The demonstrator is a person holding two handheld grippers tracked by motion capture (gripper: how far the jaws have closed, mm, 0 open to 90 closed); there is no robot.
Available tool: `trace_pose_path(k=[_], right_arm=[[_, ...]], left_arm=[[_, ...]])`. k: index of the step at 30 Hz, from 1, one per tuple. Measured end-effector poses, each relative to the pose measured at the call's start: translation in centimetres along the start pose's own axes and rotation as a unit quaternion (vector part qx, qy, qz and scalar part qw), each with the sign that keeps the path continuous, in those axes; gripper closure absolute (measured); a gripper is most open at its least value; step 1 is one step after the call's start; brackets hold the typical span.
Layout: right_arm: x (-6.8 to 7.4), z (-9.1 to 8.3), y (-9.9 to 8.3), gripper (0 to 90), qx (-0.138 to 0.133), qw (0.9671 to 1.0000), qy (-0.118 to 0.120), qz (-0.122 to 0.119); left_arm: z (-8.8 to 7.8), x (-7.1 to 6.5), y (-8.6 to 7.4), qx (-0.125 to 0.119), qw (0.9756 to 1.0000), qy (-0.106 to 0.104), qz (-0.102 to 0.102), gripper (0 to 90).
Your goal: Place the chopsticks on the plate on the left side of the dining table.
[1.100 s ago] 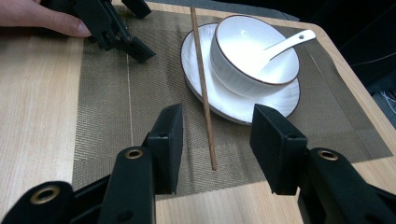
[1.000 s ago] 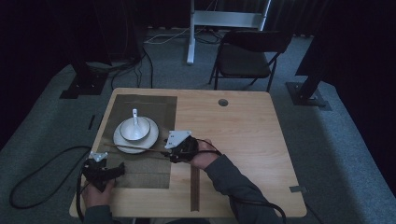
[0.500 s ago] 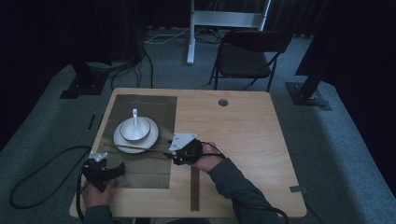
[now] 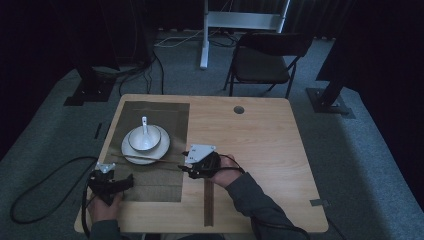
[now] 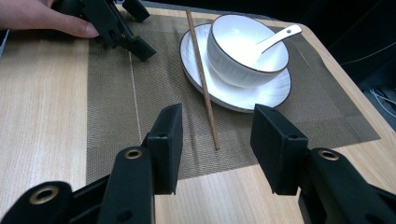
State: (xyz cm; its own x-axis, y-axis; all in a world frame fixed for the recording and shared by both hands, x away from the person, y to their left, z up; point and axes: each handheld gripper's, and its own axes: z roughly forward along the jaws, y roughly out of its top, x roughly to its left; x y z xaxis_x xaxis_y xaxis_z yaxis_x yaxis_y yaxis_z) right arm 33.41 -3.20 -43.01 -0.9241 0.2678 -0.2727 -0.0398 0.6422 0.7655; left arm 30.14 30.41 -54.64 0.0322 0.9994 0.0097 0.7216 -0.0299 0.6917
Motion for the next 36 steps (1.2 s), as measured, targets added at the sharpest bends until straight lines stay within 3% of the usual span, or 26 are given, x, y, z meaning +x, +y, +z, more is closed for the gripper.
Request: trace_pose_path(k=[36], right_arm=[[0.5, -0.8, -3.9, 52.2, 0.016, 0.9990, -0.008, 0.041]], left_arm=[[0.0, 0.0, 0.0, 0.000, 1.0000, 0.000, 0.000, 1.4]])
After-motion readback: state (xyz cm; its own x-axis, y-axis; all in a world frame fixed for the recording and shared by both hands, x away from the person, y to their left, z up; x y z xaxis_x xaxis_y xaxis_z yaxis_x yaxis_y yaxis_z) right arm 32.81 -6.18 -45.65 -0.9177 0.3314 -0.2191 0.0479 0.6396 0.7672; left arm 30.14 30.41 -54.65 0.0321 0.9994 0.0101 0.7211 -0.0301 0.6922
